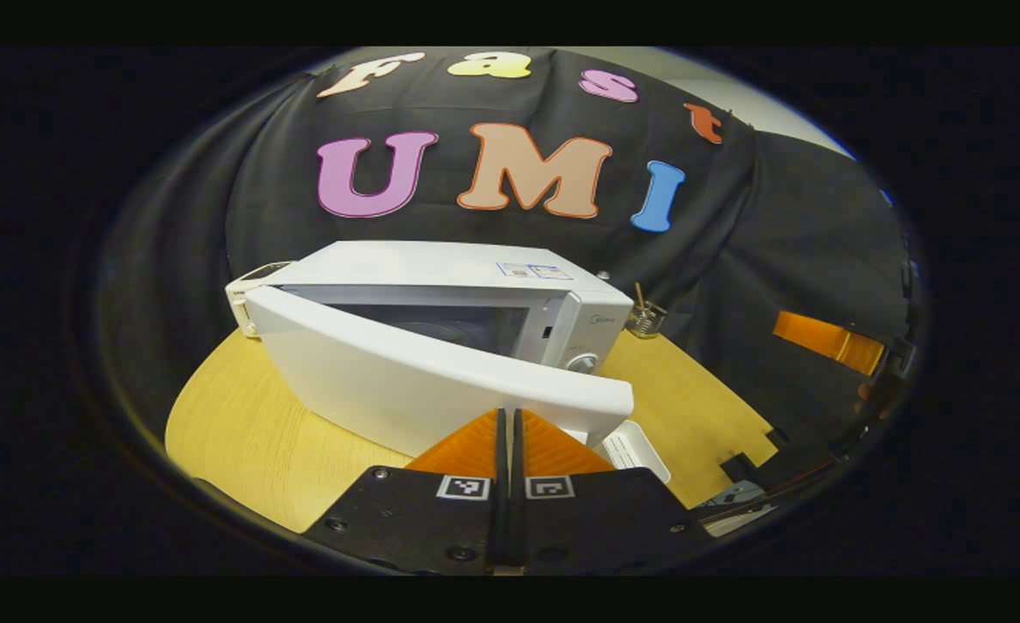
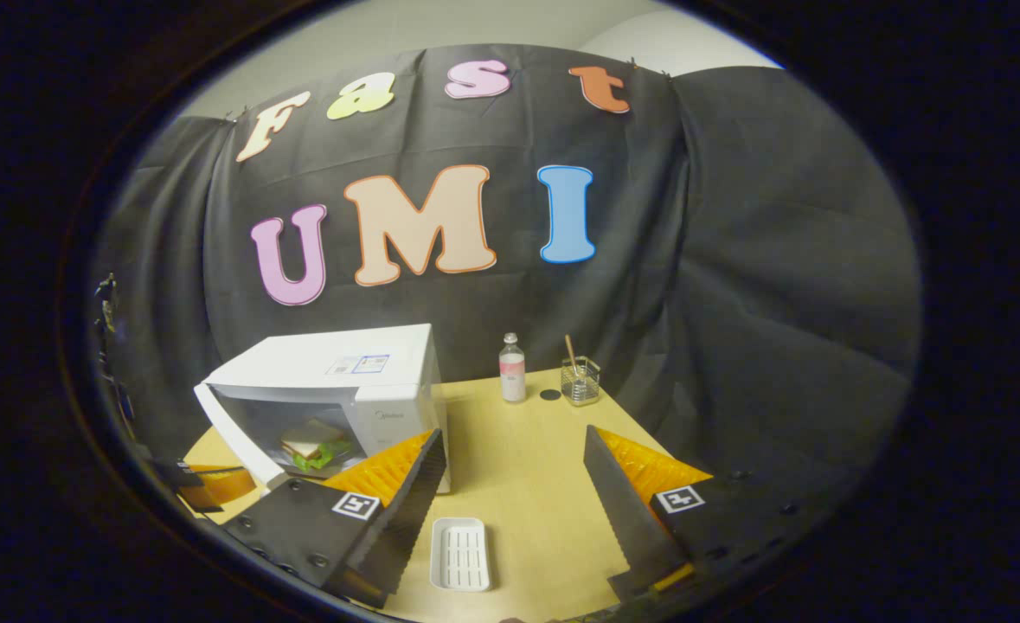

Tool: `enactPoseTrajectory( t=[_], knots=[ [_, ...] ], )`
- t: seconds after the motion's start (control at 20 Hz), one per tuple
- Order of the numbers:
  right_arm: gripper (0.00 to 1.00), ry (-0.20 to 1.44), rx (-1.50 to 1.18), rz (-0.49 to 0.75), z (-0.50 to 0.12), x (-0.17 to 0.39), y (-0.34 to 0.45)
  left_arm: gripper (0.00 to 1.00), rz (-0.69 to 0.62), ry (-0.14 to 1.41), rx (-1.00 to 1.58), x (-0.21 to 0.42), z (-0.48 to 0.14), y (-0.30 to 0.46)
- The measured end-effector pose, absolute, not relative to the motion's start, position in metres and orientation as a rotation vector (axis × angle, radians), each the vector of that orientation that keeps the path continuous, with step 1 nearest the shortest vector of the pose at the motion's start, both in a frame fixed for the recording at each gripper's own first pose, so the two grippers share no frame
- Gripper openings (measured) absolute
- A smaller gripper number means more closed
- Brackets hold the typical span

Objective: Open the microwave oven with the left hand, put the food in, and close the microwave oven.

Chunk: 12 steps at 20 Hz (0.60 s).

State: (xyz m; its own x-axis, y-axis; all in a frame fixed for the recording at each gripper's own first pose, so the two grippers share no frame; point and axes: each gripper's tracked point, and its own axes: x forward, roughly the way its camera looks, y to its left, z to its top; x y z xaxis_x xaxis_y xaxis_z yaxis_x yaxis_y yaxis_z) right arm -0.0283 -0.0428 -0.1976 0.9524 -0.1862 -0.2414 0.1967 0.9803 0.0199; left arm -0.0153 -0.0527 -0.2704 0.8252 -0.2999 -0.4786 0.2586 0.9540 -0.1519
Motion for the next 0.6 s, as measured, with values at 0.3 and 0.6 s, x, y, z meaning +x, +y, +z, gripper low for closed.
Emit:
enactPoseTrajectory(
  t=[0.3, 0.6],
  knots=[
    [0.99, 0.28, 0.08, -0.177, -0.213, -0.033, -0.047, 0.01, -0.243, 0.513, -0.024, 0.016, -0.276, -0.058],
    [0.99, 0.308, 0.123, -0.179, -0.226, -0.037, -0.052, 0.0, -0.222, 0.505, -0.032, 0.044, -0.279, -0.068]
  ],
)
